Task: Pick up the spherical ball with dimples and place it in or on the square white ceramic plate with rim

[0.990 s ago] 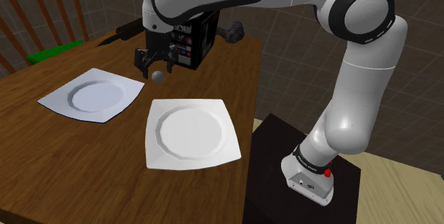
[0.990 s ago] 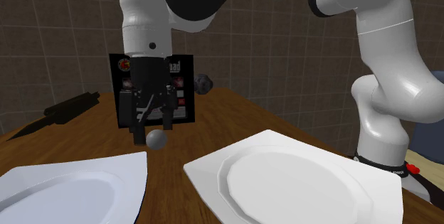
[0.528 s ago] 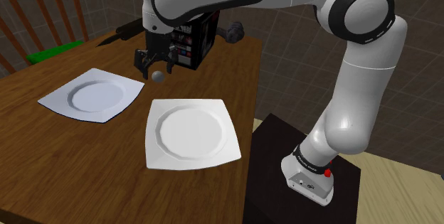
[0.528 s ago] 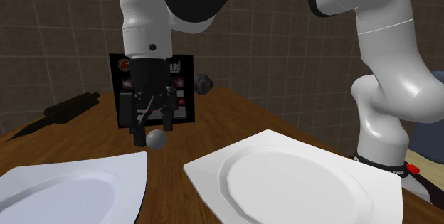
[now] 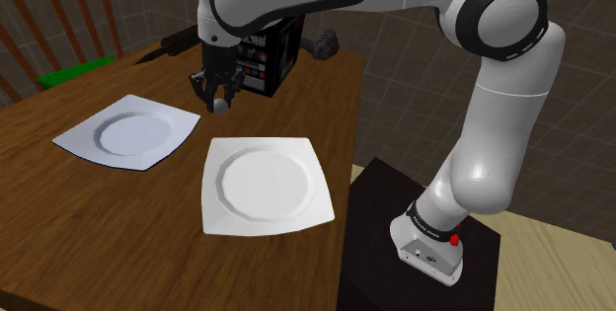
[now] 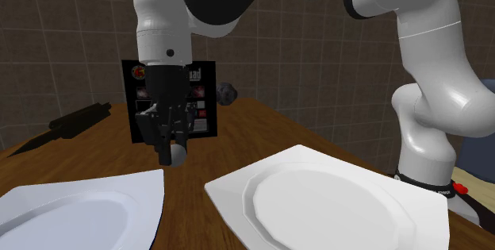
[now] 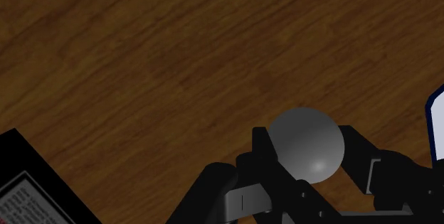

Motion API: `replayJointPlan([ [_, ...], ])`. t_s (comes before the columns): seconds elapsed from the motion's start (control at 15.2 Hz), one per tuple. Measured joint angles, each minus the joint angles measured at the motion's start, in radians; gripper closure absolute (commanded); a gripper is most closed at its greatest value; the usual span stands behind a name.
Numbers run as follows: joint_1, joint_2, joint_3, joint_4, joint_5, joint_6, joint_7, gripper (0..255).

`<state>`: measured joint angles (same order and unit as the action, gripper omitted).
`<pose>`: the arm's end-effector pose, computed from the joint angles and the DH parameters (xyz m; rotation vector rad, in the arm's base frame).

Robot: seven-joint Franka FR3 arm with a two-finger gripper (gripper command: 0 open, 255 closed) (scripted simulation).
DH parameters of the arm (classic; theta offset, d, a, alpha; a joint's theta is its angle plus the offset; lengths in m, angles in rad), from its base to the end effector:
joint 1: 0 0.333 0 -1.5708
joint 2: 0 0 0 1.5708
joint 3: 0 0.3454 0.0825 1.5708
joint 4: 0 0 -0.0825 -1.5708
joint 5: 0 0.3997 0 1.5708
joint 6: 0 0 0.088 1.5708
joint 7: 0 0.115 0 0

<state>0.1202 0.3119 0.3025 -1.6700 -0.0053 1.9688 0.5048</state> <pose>0.6180 0.2562 0.4446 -3.0598 0.1437 0.0582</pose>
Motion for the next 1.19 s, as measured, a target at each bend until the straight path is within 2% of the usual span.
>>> replayJointPlan([
  [0.33,-0.001,-0.009,0.001,0.015,0.003,-0.024,0.000,255],
  [1.19,0.001,-0.027,0.005,0.166,0.007,-0.192,0.006,255],
])
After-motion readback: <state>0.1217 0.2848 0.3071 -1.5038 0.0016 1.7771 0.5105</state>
